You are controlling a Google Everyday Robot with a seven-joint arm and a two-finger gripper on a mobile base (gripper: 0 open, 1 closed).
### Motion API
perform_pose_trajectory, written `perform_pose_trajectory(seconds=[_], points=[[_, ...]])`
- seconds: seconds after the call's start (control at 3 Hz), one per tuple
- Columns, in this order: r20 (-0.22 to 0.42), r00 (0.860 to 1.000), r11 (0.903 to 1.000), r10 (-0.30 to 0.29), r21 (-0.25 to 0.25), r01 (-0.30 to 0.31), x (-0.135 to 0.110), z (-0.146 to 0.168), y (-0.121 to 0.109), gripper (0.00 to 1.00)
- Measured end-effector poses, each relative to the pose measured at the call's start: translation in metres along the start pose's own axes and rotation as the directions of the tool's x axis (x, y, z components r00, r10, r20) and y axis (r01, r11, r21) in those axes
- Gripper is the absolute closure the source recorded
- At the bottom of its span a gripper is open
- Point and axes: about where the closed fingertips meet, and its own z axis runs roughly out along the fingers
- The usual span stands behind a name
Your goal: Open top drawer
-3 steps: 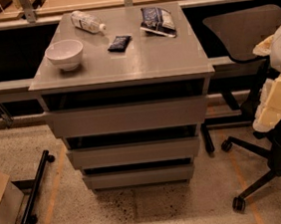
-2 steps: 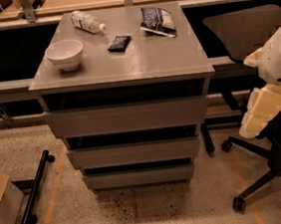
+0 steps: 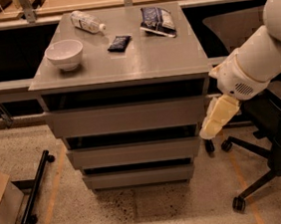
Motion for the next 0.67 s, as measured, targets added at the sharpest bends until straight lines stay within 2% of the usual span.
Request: perform_pose_trajectory(seconds=[0.33, 0.67], points=[[0.05, 0.999, 0.9998, 0.018, -0.01, -0.017, -0.0124, 0.0389, -0.01, 0.0], [0.05, 0.999, 0.9998, 0.018, -0.01, -0.017, -0.0124, 0.0389, -0.01, 0.0]])
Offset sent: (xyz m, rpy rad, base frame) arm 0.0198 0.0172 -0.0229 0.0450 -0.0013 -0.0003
